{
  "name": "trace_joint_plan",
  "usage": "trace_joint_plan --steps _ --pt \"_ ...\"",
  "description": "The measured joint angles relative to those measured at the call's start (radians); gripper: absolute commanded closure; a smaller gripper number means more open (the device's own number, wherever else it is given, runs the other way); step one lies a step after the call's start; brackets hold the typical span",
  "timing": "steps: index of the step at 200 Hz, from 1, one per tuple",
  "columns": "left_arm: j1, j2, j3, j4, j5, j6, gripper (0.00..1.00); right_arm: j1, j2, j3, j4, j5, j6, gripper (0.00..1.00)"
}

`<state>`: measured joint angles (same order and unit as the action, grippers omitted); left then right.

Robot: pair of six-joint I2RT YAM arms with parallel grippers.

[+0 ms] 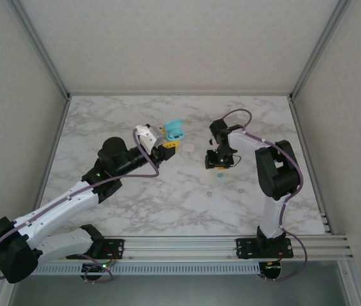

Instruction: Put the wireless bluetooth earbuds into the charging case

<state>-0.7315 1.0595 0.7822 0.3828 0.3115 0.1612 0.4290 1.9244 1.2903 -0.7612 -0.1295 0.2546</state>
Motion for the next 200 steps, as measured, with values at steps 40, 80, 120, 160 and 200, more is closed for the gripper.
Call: trace_joint_plan --steps 40,80,120,160,200 --pt "0.000 0.000 -0.002 -0.003 -0.001 0.000 0.79 0.000 -0.002 -0.001 -0.054 0.006 -0.027 0.57" --pt "0.000 0.000 -0.008 -0.003 -0.003 0.000 0.79 0.000 -0.036 -0.002 -0.108 0.029 -0.040 0.56" --pt "0.000 0.000 -0.008 -0.003 -0.003 0.000 0.79 0.000 -0.060 -0.002 -0.134 0.032 -0.051 0.56" --pt "0.000 0.000 -0.008 -0.003 -0.003 0.000 0.79 0.000 -0.060 -0.005 -0.125 0.032 -0.077 0.54" --pt "0.000 0.000 -0.008 -0.003 -0.003 0.000 0.79 0.000 -0.040 0.008 -0.114 0.031 -0.110 0.54"
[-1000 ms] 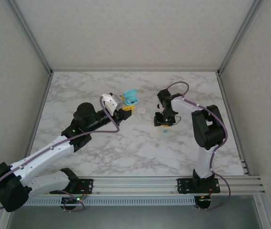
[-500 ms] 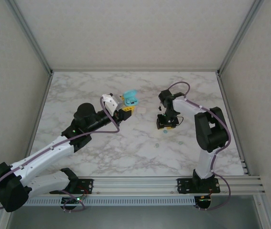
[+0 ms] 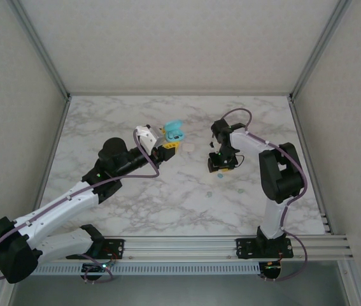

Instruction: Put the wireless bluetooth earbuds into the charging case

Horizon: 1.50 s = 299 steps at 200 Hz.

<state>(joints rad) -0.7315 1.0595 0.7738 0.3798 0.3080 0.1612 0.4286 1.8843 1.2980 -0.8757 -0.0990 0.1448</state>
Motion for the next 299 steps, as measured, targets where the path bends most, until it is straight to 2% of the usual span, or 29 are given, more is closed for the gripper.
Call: trace_joint_plan --steps 134,171,268,299 --pt "0.000 0.003 0.000 -0.011 0.000 0.000 0.79 0.000 0.010 -0.040 -0.002 -0.007 -0.004 0.55" --pt "0.000 0.003 0.000 -0.011 0.000 0.000 0.78 0.000 -0.002 -0.050 -0.003 -0.005 -0.004 0.60" --pt "0.000 0.003 0.000 -0.011 0.000 0.000 0.78 0.000 0.045 -0.002 0.002 0.022 -0.005 0.60" --pt "0.000 0.003 0.000 -0.011 0.000 0.000 0.78 0.000 0.068 0.016 -0.002 0.032 -0.020 0.65"
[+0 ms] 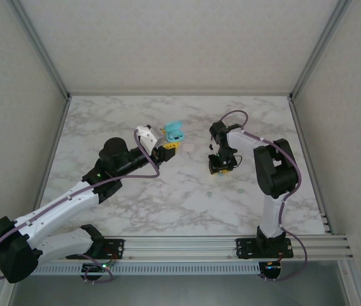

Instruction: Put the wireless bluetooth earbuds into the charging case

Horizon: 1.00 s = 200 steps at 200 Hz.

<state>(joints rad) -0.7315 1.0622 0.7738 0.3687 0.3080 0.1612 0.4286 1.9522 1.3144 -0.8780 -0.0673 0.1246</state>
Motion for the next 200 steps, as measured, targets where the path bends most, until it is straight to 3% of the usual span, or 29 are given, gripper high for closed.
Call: trace_joint_plan --steps 66,200 --pt "0.000 0.001 0.000 -0.001 0.000 0.000 0.78 -0.001 0.002 0.005 -0.021 0.016 -0.025 0.69" --pt "0.000 0.006 0.000 -0.005 0.000 0.000 0.79 -0.001 0.002 0.031 -0.079 -0.015 -0.058 0.59"
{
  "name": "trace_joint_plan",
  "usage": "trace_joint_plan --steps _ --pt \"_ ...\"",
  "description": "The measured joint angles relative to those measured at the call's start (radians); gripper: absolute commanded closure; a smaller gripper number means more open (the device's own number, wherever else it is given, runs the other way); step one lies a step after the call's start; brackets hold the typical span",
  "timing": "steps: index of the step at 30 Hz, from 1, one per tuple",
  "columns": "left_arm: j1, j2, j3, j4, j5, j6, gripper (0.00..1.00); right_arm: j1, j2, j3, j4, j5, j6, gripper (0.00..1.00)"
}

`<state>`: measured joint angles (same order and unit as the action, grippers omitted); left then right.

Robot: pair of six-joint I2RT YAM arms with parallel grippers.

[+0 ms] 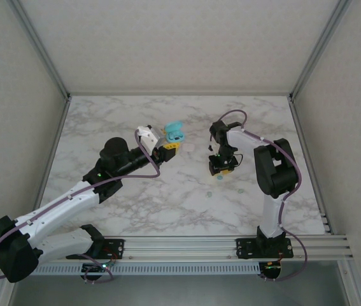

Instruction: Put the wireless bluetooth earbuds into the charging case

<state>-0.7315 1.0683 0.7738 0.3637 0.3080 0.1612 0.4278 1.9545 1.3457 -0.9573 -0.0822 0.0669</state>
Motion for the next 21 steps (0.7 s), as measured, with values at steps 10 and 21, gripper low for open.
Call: trace_joint_plan --steps 10,21 --pt "-0.001 0.000 0.000 -0.002 0.000 0.000 0.79 0.000 0.000 0.008 0.032 -0.059 0.003 0.57" --pt "-0.005 0.000 0.000 -0.002 -0.001 0.000 0.79 0.000 0.004 0.008 0.033 -0.077 0.004 0.57"
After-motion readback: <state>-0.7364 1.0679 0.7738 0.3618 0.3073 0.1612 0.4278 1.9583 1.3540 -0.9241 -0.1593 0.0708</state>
